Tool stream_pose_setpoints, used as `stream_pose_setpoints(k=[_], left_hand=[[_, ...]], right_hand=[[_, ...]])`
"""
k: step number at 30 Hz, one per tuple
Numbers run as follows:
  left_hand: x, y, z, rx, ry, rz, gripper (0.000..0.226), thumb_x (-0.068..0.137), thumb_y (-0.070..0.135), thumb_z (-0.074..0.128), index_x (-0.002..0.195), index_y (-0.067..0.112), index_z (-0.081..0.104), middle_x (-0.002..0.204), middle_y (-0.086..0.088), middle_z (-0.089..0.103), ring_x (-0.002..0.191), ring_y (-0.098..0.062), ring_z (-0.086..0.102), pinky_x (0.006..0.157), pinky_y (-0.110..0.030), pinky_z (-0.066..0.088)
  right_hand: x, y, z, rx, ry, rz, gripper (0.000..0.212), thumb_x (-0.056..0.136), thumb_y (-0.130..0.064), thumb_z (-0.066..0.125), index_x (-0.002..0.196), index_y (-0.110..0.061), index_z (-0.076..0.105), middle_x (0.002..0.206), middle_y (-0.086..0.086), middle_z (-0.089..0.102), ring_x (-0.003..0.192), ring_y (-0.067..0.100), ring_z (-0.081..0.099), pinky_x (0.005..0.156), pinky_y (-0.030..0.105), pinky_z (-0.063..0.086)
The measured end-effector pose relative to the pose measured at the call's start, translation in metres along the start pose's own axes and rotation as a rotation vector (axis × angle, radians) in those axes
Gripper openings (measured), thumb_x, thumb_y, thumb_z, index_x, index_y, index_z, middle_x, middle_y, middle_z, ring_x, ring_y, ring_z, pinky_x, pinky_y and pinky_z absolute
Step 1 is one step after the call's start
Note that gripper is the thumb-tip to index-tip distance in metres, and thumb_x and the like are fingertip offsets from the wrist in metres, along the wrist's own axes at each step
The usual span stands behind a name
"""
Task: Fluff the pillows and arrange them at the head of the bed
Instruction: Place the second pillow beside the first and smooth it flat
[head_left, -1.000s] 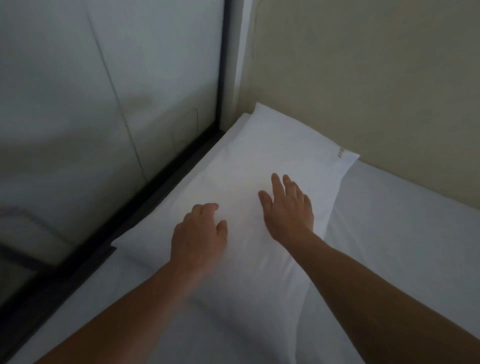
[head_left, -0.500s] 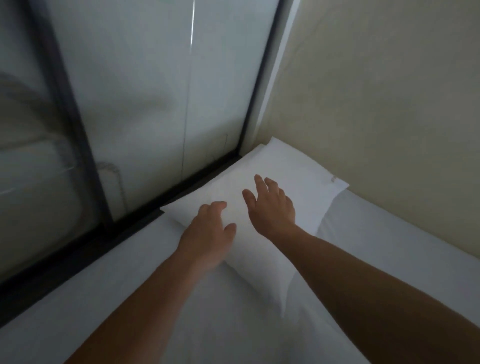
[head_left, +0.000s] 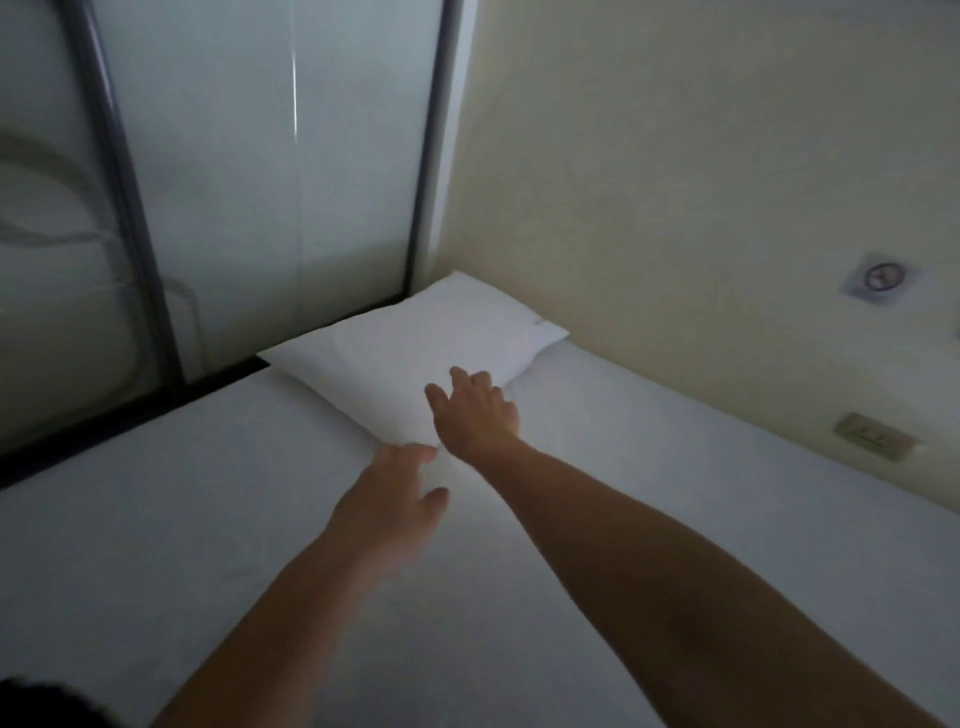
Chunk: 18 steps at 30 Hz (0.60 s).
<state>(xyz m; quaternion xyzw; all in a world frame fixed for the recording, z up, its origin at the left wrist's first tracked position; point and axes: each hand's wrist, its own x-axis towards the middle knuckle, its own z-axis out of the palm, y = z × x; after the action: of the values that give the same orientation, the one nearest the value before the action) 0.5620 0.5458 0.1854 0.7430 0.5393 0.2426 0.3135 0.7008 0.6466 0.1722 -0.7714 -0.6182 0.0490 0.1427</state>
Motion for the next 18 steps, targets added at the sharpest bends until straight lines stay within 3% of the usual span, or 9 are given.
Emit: stream_pose_setpoints(k=[5, 8, 13, 18], left_hand=[[-0.036, 0.031, 0.058, 0.079, -0.143, 0.046, 0.053, 0.089, 0.038, 0.053, 0.137, 0.025, 0.037, 0.14, -0.004, 0.04, 0.121, -0.021, 0.048, 0.101, -0.042, 0.042], [-0.057, 0.037, 0.08, 0.107, -0.25, 0.065, 0.057, 0.087, 0.039, 0.054, 0.139, 0.024, 0.035, 0.143, -0.003, 0.039, 0.127, -0.021, 0.043, 0.104, -0.042, 0.04], [-0.081, 0.035, 0.1, 0.188, -0.281, 0.16, 0.054, 0.089, 0.04, 0.05, 0.138, 0.025, 0.033, 0.144, -0.001, 0.036, 0.128, -0.024, 0.039, 0.101, -0.04, 0.039], [-0.091, 0.015, 0.131, 0.318, -0.416, 0.202, 0.064, 0.091, 0.039, 0.046, 0.146, 0.025, 0.015, 0.159, -0.002, 0.01, 0.144, -0.028, 0.009, 0.114, -0.049, 0.021]], right_hand=[[-0.041, 0.037, -0.017, -0.002, 0.032, 0.01, 0.044, 0.091, -0.048, 0.029, 0.125, -0.023, 0.044, 0.123, 0.011, 0.047, 0.108, 0.033, 0.046, 0.074, 0.042, 0.026], [-0.068, 0.079, -0.019, -0.047, 0.047, 0.101, 0.053, 0.09, -0.054, 0.027, 0.128, -0.021, 0.043, 0.126, 0.012, 0.047, 0.11, 0.033, 0.047, 0.079, 0.044, 0.032], [-0.124, 0.118, 0.008, -0.092, -0.016, 0.176, 0.057, 0.087, -0.058, 0.025, 0.131, -0.025, 0.04, 0.13, 0.011, 0.045, 0.112, 0.032, 0.046, 0.085, 0.047, 0.038], [-0.166, 0.16, 0.049, -0.186, -0.14, 0.298, 0.054, 0.086, -0.06, 0.025, 0.128, -0.028, 0.039, 0.132, 0.007, 0.043, 0.116, 0.03, 0.042, 0.091, 0.049, 0.037]])
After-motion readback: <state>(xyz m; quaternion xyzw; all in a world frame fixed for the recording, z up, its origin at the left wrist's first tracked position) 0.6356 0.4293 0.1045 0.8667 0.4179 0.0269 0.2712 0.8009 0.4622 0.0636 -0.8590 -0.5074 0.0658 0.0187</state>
